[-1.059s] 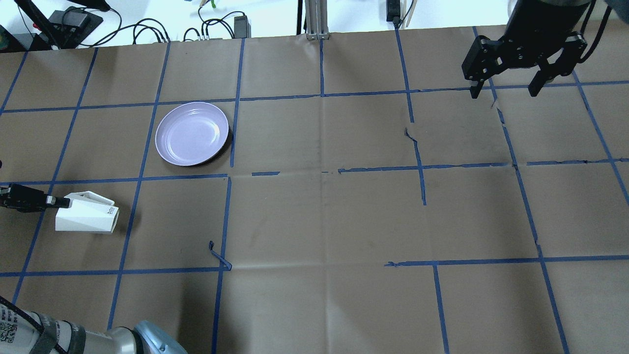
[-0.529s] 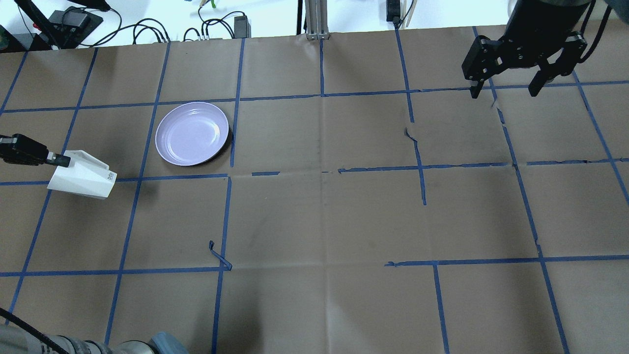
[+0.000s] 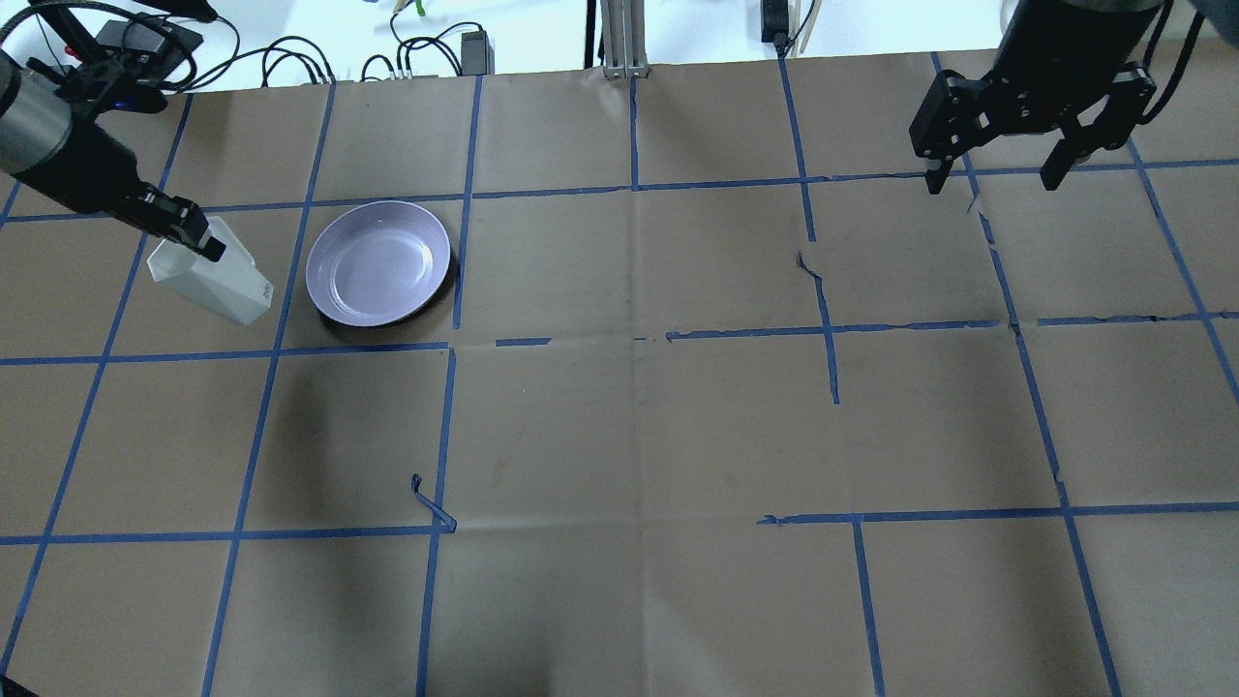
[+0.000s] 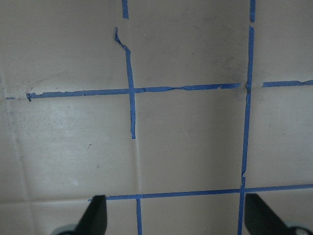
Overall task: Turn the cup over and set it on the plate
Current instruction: 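Rotate the cup upright with the left gripper and lower it onto the plate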
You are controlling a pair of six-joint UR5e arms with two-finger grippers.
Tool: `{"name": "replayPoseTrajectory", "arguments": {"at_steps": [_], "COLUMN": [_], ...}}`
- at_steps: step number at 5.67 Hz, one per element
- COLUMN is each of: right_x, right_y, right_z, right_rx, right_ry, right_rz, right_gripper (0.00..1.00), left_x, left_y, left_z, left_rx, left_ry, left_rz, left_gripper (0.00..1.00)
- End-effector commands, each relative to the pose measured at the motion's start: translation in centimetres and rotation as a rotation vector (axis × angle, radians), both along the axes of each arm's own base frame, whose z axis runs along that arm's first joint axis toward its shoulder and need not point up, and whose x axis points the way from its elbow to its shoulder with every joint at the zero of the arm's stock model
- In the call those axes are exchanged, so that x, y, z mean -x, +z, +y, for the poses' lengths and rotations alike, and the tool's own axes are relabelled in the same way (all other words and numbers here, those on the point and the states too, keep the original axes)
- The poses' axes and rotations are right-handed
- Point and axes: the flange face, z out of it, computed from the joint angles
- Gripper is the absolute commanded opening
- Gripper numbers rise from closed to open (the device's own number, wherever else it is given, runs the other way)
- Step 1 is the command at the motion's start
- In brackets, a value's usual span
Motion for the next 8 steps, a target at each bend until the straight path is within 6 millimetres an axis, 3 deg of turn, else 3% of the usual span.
{"name": "replayPoseTrajectory", "arguments": {"at_steps": [1,2,3,6,8], "right_x": [0.0,0.0,0.0,0.0,0.0], "right_y": [0.0,0.0,0.0,0.0,0.0], "right_z": [0.0,0.0,0.0,0.0,0.0], "right_rx": [0.000,0.000,0.000,0.000,0.000], "right_ry": [0.000,0.000,0.000,0.000,0.000], "right_rz": [0.000,0.000,0.000,0.000,0.000], "right_gripper": [1.00,1.00,1.00,1.00,1.00], "left_x": [8.1,11.4,12.3,12.4,13.5], "left_y": [-2.9,-5.9,-8.0,-10.6,-10.6], "left_z": [-2.3,-2.1,-1.9,-1.9,-2.1], "left_rx": [0.091,0.092,0.122,0.084,0.100], "left_ry": [-0.045,-0.092,-0.103,-0.112,-0.125], "left_rz": [-0.105,-0.104,-0.109,-0.138,-0.138], "left_gripper": [0.00,0.00,0.00,0.00,0.00]}}
